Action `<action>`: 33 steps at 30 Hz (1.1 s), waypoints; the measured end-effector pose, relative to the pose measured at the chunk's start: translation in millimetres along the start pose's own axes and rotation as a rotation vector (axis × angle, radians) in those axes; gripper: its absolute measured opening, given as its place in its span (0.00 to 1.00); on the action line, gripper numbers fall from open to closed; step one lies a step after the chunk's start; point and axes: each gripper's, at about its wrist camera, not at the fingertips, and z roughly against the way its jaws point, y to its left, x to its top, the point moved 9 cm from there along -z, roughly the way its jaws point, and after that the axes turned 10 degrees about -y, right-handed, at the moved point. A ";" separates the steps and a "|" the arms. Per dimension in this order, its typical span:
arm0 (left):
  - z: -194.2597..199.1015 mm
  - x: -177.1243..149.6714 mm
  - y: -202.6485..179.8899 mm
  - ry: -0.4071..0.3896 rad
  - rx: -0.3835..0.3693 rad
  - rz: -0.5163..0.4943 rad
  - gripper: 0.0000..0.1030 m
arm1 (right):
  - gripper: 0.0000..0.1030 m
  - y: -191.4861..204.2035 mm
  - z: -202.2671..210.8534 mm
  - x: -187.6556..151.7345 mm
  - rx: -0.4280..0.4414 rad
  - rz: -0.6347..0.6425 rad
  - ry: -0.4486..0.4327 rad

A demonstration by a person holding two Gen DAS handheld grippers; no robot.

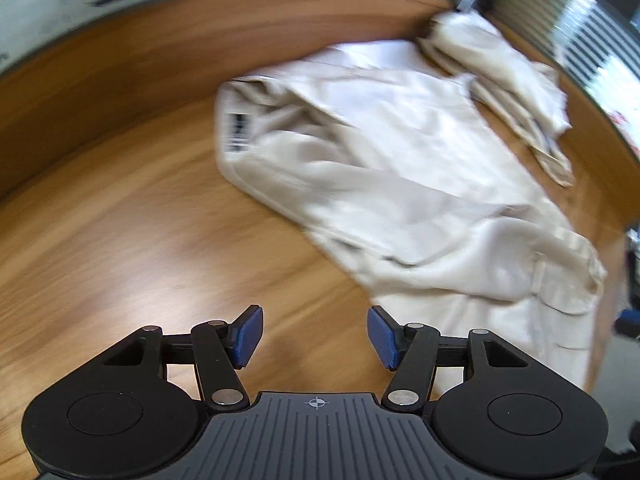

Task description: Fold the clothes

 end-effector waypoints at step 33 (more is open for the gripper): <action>5.7 4.5 -34.5 -0.086 0.160 -0.149 0.05 | 0.01 31.4 7.8 -61.4 0.033 -0.074 0.095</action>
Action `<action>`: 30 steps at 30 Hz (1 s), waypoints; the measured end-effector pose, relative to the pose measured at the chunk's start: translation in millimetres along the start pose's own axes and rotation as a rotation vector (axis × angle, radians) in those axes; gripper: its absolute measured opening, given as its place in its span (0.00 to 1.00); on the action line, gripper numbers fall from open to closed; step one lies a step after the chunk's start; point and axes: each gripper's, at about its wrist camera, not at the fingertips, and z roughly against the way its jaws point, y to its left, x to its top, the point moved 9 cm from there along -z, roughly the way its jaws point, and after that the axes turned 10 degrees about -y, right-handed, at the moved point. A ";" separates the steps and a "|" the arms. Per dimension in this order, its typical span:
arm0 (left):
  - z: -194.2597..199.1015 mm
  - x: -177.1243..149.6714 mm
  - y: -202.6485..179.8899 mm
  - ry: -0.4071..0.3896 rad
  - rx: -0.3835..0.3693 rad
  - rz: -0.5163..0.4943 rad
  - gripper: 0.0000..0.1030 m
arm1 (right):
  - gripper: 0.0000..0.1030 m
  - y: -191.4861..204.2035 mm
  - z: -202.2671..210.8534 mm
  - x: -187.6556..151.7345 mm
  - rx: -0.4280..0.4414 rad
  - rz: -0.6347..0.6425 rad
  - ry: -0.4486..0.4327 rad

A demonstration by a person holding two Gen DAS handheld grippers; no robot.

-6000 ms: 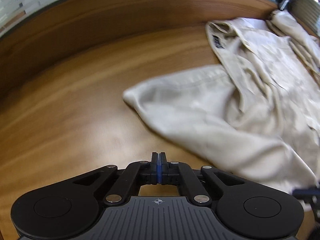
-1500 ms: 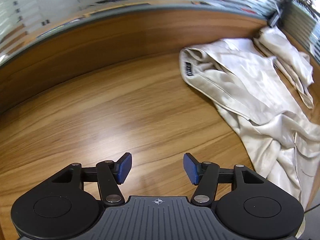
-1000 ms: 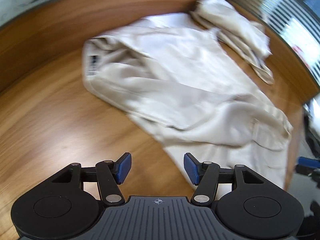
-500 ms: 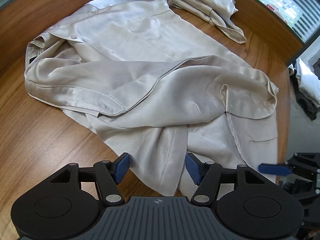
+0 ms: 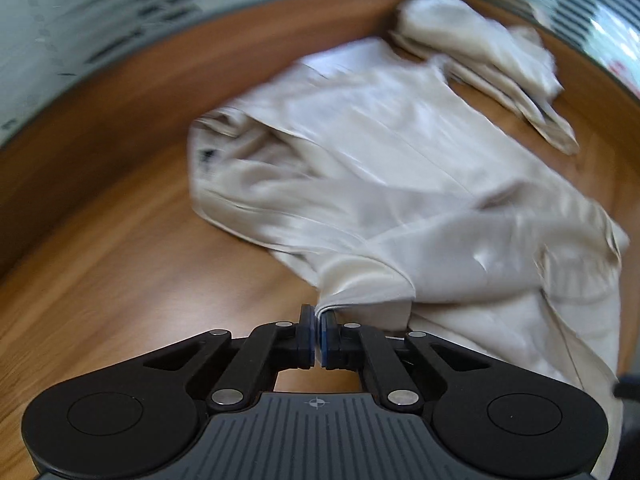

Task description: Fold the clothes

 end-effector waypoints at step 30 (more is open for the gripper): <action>72.2 35.0 207.5 -0.220 0.318 0.012 0.05 | 0.06 79.4 45.6 -24.4 0.309 -0.625 -0.121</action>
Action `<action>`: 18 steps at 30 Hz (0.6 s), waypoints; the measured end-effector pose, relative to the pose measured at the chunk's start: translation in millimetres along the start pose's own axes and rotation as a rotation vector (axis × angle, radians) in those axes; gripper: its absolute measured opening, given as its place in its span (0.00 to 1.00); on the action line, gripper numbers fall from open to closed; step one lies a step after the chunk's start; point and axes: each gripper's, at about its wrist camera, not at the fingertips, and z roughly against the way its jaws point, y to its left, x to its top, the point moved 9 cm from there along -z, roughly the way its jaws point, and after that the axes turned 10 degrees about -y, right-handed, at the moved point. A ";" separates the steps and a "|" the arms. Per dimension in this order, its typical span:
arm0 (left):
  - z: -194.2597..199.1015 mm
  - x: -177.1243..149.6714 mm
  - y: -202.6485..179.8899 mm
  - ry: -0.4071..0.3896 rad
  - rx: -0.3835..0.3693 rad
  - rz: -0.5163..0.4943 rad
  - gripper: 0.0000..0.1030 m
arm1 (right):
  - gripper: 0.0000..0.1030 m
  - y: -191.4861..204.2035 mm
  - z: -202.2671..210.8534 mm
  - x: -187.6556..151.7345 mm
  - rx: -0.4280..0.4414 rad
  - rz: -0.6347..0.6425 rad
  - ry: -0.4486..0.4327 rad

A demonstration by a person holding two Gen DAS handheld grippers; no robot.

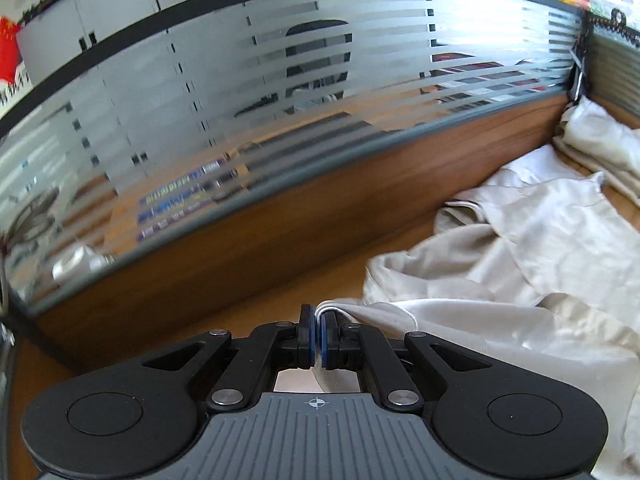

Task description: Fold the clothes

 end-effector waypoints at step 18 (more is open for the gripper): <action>-40.3 -47.2 18.3 0.152 -0.034 0.006 0.55 | 0.21 -25.1 23.0 3.3 -0.235 0.224 -0.018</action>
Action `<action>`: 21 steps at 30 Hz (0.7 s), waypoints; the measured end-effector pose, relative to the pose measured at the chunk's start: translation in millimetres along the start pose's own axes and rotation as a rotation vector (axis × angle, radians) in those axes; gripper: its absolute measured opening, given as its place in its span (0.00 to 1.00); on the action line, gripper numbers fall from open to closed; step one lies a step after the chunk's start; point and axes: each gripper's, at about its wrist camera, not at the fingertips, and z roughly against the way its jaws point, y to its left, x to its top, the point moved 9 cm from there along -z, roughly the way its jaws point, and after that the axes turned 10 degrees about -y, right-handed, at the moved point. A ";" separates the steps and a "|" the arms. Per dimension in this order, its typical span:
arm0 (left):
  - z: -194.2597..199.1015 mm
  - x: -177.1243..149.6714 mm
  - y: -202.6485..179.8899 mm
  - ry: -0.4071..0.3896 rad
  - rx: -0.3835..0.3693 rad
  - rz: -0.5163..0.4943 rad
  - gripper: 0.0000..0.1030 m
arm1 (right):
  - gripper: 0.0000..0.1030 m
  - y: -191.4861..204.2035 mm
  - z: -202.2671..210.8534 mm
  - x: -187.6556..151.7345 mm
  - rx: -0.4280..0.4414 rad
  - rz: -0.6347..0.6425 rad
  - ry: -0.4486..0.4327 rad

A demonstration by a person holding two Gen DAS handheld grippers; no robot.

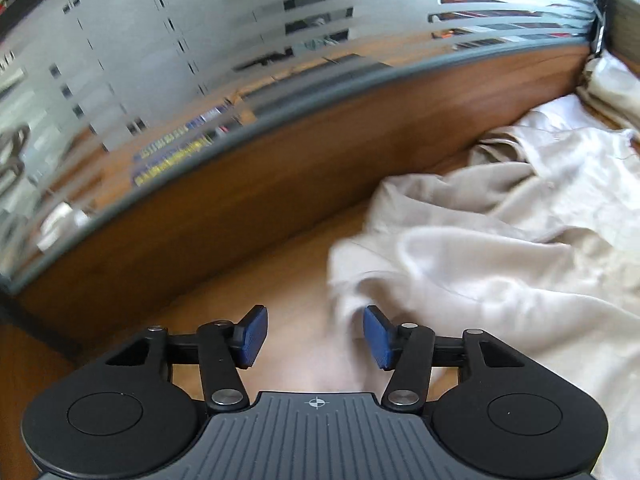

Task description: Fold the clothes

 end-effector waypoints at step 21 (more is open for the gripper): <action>114.4 -113.4 -102.7 0.153 -0.147 0.233 0.78 | 0.29 -92.2 -81.4 154.5 -0.078 0.316 0.089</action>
